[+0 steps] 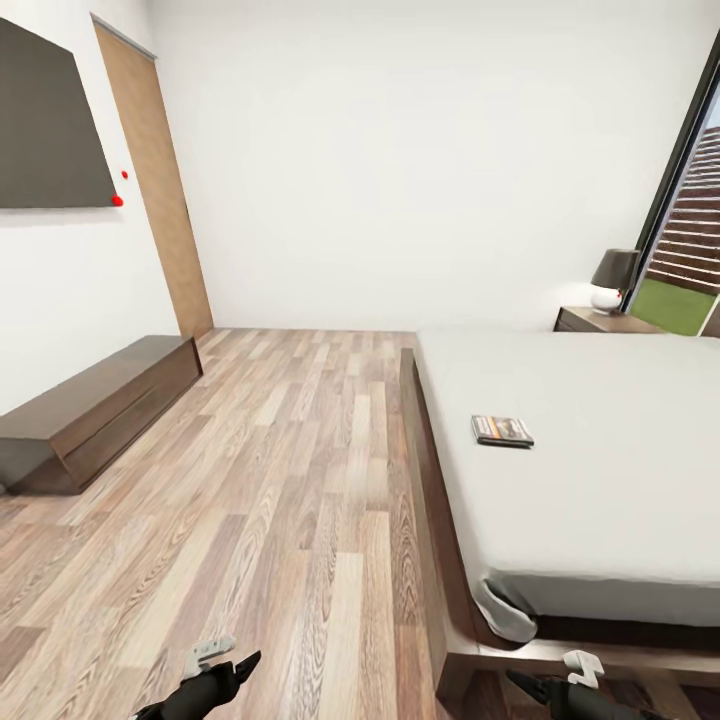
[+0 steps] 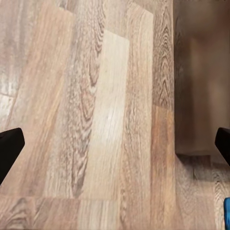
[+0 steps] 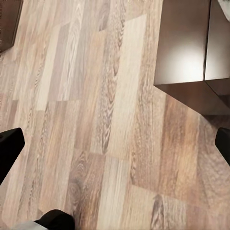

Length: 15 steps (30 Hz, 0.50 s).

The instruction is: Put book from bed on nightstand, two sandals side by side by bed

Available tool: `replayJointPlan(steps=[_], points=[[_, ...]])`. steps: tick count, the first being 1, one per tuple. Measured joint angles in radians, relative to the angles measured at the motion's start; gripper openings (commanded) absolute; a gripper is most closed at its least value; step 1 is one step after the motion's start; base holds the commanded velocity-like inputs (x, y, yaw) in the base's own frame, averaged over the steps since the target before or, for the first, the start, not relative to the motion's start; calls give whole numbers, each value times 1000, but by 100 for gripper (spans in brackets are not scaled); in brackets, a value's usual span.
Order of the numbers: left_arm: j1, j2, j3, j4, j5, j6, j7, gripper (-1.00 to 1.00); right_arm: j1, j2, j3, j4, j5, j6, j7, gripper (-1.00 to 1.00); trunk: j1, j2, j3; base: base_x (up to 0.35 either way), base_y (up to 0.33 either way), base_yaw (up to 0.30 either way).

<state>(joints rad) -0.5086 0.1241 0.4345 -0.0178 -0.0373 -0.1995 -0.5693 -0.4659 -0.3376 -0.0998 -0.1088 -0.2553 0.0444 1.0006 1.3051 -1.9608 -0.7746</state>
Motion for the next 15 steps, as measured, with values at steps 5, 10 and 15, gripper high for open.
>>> replayJointPlan(steps=[5,10,15], points=[[0,0,-1,1,0,0,12,100,0,0,0,1,0,0,0,100,-19,35,16,0,0,0],[0,0,-1,1,0,0,15,100,0,0,0,1,0,0,0,100,-38,70,31,0,0,0],[0,0,-1,1,0,0,15,100,0,0,0,0,0,0,0,100,-58,105,47,0,0,0]])
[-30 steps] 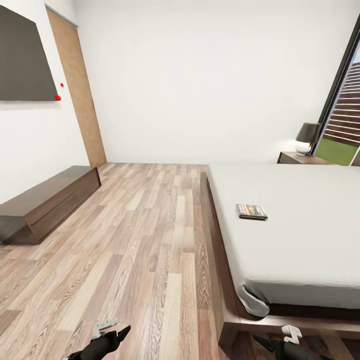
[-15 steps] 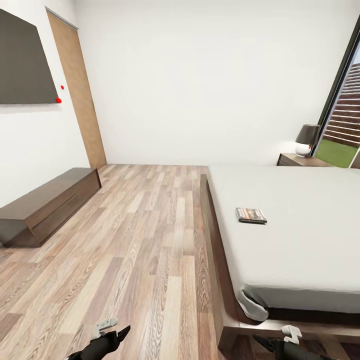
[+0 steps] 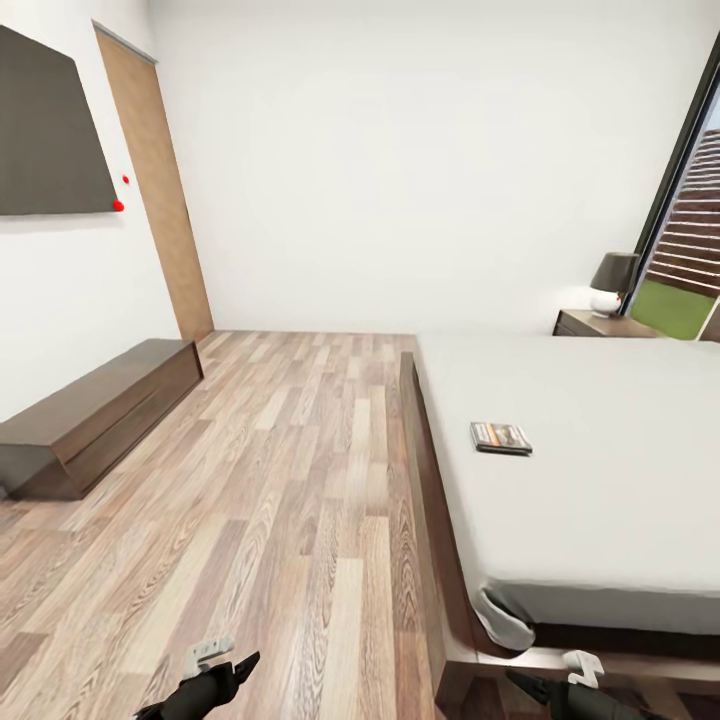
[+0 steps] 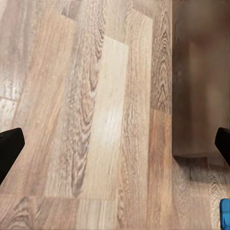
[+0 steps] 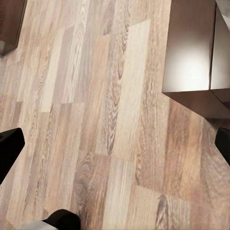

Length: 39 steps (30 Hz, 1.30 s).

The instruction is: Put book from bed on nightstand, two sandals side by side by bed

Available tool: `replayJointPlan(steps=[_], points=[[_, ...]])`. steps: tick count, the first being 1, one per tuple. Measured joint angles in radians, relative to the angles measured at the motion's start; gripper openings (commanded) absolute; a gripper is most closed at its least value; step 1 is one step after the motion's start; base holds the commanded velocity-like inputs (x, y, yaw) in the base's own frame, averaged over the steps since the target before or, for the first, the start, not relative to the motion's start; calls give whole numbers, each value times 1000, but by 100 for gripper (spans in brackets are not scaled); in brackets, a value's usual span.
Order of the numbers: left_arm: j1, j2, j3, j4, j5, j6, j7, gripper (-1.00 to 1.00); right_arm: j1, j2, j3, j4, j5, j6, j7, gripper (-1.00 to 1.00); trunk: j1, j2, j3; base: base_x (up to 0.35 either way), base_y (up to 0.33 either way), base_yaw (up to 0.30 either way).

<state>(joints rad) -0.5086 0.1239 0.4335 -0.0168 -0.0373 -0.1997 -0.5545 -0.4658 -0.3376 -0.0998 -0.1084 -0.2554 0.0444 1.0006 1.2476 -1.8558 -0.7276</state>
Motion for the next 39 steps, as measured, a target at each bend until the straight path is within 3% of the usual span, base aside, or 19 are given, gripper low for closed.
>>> replayJointPlan(steps=[39], points=[[0,0,0,0,0,0,0,100,0,0,0,0,1,0,0,100,-150,273,122,0,0,0]])
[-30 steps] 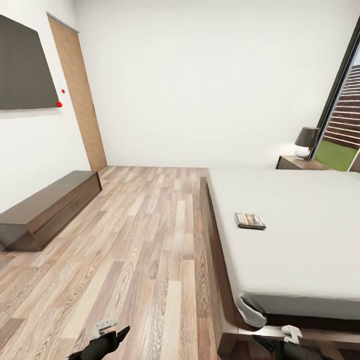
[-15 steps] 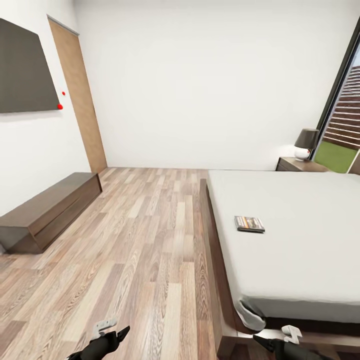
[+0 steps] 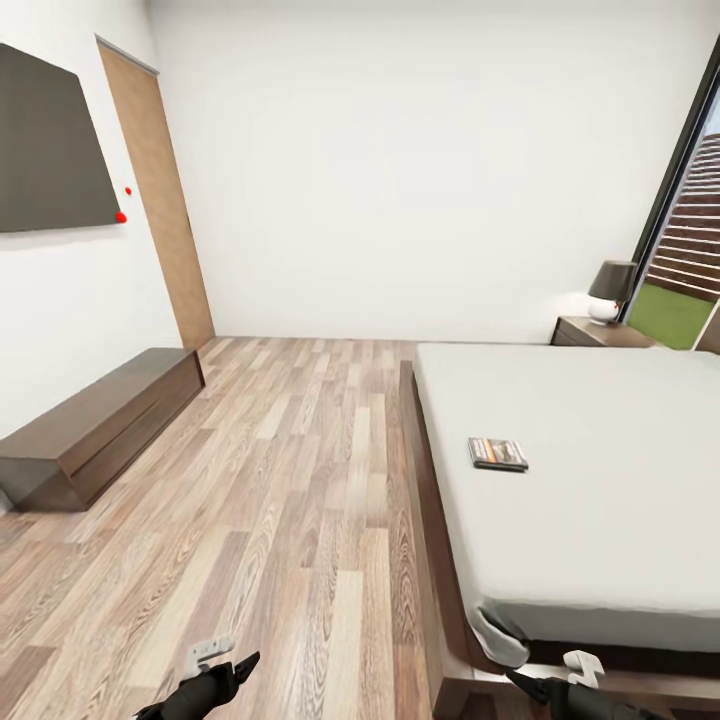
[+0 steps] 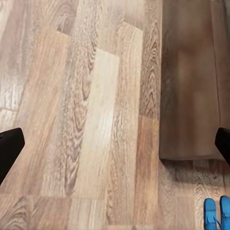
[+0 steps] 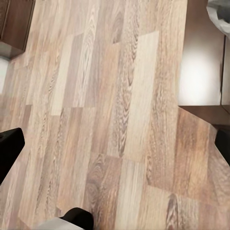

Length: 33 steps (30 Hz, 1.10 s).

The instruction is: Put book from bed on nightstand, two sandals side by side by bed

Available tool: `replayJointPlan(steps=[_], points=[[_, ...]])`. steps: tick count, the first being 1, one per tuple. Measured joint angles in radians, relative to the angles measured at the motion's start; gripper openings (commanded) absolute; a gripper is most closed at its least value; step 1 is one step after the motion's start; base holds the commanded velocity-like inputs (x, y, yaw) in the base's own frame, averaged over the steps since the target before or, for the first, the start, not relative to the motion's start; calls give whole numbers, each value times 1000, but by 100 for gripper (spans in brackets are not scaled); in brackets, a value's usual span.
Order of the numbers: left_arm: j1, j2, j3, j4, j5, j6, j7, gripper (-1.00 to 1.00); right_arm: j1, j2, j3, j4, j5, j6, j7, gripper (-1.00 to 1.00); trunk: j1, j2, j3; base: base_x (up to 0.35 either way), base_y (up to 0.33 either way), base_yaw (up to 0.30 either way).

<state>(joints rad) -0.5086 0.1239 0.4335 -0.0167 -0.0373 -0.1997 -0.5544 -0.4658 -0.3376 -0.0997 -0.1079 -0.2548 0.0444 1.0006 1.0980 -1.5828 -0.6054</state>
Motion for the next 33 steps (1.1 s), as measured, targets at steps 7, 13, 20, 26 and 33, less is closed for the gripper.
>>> replayJointPlan(steps=[7,13,20,26,33], points=[[0,0,0,0,0,0,0,100,0,0,0,0,0,0,0,100,-27,49,22,0,0,0],[0,0,0,0,0,0,0,100,0,0,0,0,0,0,0,100,-50,91,41,0,0,0],[0,0,0,0,0,0,0,100,0,0,0,-1,0,0,0,100,-77,140,63,0,0,0],[0,0,0,0,0,0,0,100,0,0,0,-1,0,0,0,100,-100,182,81,0,0,0],[0,2,-1,-3,-2,0,0,100,0,0,0,-1,-1,0,-11,100,-127,231,103,0,0,0]])
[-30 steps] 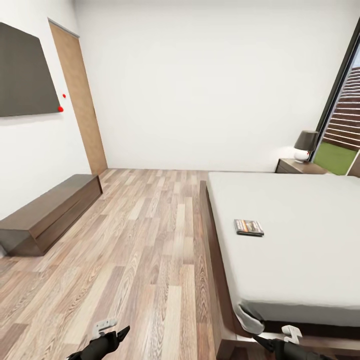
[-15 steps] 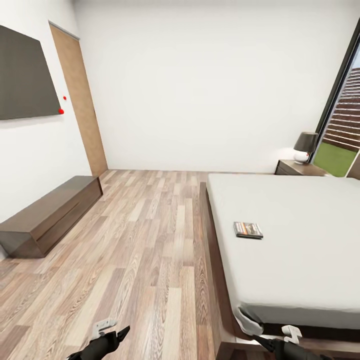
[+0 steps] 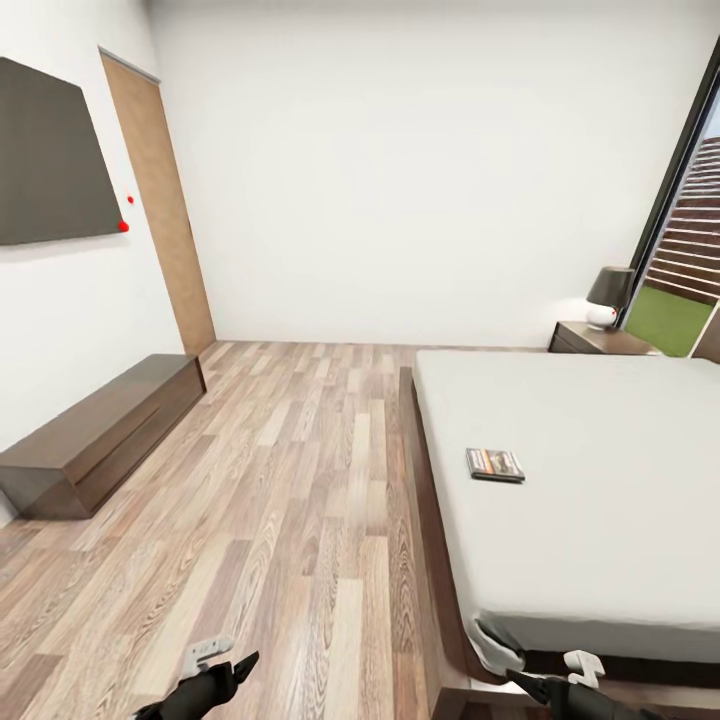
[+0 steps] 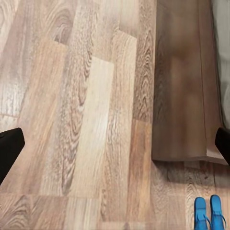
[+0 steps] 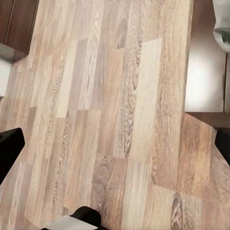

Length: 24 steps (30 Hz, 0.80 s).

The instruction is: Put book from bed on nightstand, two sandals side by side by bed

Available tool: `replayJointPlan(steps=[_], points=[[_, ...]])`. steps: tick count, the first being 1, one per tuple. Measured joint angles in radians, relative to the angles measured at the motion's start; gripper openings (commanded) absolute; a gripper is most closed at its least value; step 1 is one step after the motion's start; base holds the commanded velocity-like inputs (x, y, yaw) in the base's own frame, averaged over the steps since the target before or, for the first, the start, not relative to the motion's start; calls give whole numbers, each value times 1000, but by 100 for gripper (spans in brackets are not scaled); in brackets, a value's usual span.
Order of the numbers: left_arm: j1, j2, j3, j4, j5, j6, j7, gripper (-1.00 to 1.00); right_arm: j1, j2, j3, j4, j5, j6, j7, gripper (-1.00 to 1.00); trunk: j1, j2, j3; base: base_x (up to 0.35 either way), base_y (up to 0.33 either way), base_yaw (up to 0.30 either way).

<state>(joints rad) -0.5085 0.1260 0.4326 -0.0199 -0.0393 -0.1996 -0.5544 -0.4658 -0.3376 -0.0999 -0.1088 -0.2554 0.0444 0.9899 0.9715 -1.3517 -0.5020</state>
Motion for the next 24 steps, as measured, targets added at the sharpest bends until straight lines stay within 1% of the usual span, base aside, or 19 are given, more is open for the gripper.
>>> replayJointPlan(steps=[2,3,4,6,7,8,10,12,14,15,16,17,18,20,22,24], points=[[0,2,-10,-2,-4,0,0,100,0,0,-1,0,0,0,-9,100,-8,14,6,0,0,0],[0,2,-20,-3,-10,1,1,100,0,0,-1,0,0,0,-12,100,-11,21,9,0,0,0],[0,4,-43,-3,-25,1,5,100,0,0,-1,1,0,0,-14,100,-15,28,13,0,0,0],[0,9,-62,-3,-35,1,12,100,0,0,-1,2,0,0,-15,100,-23,42,19,0,0,0],[0,21,-76,-2,-42,1,22,100,0,0,0,12,0,0,-16,100,-27,49,22,0,0,0],[0,29,-82,-2,-46,0,27,100,0,0,-1,20,0,0,-16,100,-31,56,25,0,0,0],[1,57,-95,0,-52,-5,39,100,0,0,1,67,1,-3,-16,100,-38,70,31,0,0,0],[9,67,-105,0,-61,-9,47,100,0,0,0,103,1,-11,-16,100,-46,84,38,0,0,0],[33,72,-124,0,-89,-10,56,100,0,0,-1,122,1,-21,-16,100,-54,98,44,0,0,0],[52,74,-148,1,-124,-11,60,100,1,0,-1,129,1,-26,-17,100,-58,105,47,0,0,0],[73,76,-183,1,-188,-13,70,100,1,0,-1,135,2,-31,-29,100,-61,112,50,0,0,0],[82,75,-195,1,-225,-14,80,100,1,0,-1,138,2,-33,-48,100,-65,119,53,0,0,0],[87,73,-204,1,-251,-15,94,100,1,0,-1,139,2,-34,-71,100,-69,126,56,0,0,0],[91,70,-210,1,-268,-15,114,100,1,0,-1,140,2,-35,-93,100,-77,140,63,0,0,0],[95,60,-217,1,-285,-16,160,100,1,0,-1,141,3,-36,-119,100,-84,154,69,0,0,0],[97,50,-219,2,-291,-16,197,100,1,0,-1,142,3,-37,-127,100,-92,168,75,0,0,0]])
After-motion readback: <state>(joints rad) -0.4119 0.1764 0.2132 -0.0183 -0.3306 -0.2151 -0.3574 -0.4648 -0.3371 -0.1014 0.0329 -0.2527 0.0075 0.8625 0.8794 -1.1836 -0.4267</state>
